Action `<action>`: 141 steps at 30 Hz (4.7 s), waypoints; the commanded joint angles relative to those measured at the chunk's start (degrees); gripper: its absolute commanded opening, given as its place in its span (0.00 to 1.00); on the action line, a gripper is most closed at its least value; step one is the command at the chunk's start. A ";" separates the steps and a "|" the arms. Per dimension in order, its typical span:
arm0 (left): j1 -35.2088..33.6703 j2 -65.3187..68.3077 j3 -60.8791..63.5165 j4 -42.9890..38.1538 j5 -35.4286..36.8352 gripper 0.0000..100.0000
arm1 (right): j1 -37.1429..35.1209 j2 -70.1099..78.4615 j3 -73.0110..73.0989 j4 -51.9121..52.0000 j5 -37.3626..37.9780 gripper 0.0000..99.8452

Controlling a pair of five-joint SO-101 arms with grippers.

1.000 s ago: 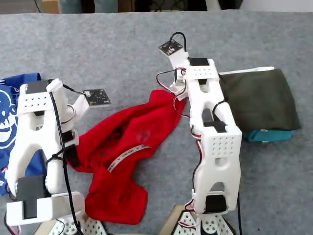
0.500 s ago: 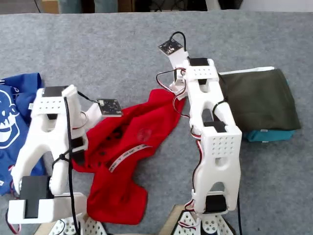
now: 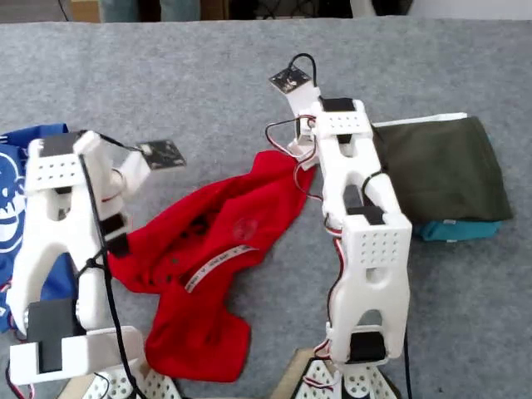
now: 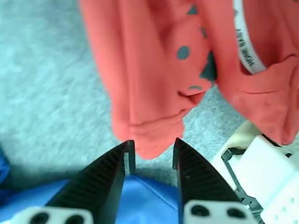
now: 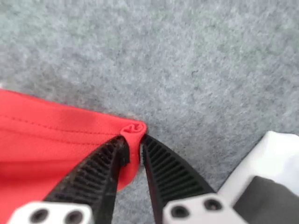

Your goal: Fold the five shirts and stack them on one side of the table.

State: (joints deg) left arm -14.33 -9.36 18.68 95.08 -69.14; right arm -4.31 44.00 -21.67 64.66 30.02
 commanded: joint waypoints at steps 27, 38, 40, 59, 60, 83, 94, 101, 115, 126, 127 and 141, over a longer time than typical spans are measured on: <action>3.47 13.54 -1.19 -4.92 2.99 0.15 | -1.23 0.84 -0.22 -1.76 -0.26 0.01; 3.47 13.27 -3.30 1.32 2.73 0.03 | -1.23 0.84 -0.22 -1.76 -0.26 0.01; 2.95 13.19 -5.93 3.25 2.81 0.03 | -1.23 0.84 -0.22 -1.76 -0.26 0.01; -9.71 13.80 -44.97 5.10 2.37 0.03 | -1.23 0.84 -0.22 -1.76 -0.26 0.01; -10.15 13.80 -46.64 5.10 2.37 0.03 | -1.23 0.84 -0.22 -1.76 -0.26 0.01; 7.25 13.80 -27.03 -0.44 17.05 0.10 | -1.14 0.84 -0.31 -1.85 -0.26 0.01; 20.00 26.73 -21.76 -16.70 54.59 0.19 | -1.14 0.84 -0.31 -1.85 -0.26 0.01; 14.46 40.44 -37.23 -14.51 65.76 0.15 | -1.14 0.84 -0.31 -1.85 -0.26 0.01; 14.99 44.04 -57.71 5.10 56.88 0.15 | -1.14 0.84 -0.31 -1.85 -0.26 0.01; 13.76 50.11 -53.85 -2.20 57.41 0.15 | -1.14 0.84 -0.31 -1.76 -0.26 0.01; 13.23 50.64 -53.85 -2.20 57.49 0.15 | -1.14 0.84 -0.31 -1.76 -0.26 0.01; 8.13 50.90 -53.85 -1.76 58.20 0.15 | -1.14 0.84 -0.31 -1.76 -0.26 0.01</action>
State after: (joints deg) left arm -4.48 42.33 -34.86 93.49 -11.30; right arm -4.66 44.00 -21.67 64.13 29.85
